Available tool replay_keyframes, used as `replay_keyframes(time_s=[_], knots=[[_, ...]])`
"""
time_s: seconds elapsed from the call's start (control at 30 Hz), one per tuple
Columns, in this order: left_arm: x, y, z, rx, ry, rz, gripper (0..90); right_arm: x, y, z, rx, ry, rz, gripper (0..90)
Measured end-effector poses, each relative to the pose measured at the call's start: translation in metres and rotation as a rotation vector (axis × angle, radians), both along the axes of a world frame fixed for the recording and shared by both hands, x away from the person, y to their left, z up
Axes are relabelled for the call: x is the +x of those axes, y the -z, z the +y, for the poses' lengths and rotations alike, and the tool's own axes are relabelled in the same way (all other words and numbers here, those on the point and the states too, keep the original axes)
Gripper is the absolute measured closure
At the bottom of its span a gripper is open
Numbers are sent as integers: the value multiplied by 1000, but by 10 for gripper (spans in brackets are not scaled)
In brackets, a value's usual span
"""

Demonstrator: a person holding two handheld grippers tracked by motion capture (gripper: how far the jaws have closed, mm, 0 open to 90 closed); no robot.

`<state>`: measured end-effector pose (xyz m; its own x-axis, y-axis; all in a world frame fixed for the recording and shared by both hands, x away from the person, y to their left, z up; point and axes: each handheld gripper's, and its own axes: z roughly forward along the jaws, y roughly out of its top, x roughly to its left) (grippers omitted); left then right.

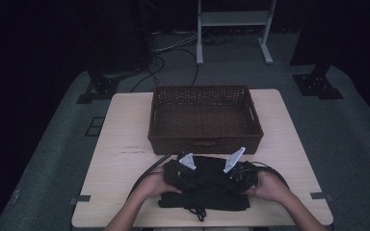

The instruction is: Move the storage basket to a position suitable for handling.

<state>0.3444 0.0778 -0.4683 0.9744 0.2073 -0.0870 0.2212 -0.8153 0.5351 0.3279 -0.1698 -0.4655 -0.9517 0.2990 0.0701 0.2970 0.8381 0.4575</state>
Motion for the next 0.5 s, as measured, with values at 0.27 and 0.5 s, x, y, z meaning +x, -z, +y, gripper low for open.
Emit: replay_keyframes(time_s=[0.27, 0.5], knots=[[5, -2, -2, 13, 3, 17, 628, 4, -3, 5, -19, 5, -4, 598], [4, -1, 0, -3, 19, 25, 737, 5, -6, 7, -33, -2, -44, 700]])
